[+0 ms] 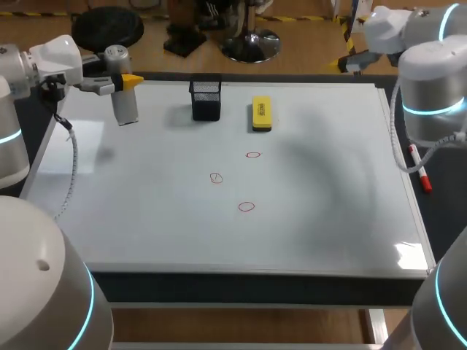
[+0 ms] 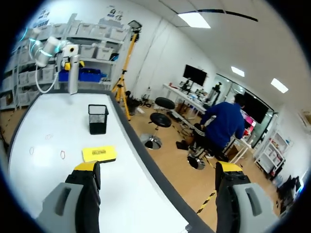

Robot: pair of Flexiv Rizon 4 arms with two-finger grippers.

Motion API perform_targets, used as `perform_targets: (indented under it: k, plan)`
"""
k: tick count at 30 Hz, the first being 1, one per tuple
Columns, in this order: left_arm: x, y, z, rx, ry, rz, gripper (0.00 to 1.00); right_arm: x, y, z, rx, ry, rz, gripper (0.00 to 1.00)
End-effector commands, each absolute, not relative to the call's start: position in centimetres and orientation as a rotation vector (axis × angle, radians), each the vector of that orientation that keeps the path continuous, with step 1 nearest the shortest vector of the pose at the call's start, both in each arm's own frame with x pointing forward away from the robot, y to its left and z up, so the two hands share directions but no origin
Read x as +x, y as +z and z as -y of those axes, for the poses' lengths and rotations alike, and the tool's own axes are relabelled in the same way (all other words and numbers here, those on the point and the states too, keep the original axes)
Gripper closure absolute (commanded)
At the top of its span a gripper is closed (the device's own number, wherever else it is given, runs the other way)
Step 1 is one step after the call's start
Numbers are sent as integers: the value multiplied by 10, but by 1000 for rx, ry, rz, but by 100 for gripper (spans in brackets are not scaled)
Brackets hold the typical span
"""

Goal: Pick up the inspection probe, press it on each red-marked spot on the whiteboard one by one, put down the probe, pick up the eraser, and wipe off all the red marks.

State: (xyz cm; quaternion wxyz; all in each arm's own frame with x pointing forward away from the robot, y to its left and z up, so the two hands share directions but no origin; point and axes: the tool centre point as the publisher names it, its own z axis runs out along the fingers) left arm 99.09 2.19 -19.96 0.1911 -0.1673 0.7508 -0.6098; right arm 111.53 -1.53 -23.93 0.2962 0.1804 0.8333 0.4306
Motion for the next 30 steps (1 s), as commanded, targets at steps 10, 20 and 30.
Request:
perform_targets:
  k: [10,20,30]
  plan:
    - [990,-199,-22,-469,-1713,-2108,100,1134,-258,-28,-212,699,-2913,0]
    - [990,-199,-22,-469,-1713,-2108,100,1141,-272,-49,-581,477,-3046,0]
    - [990,-199,-22,-469,-1713,-2108,100,1144,-284,-52,-867,141,-3053,0]
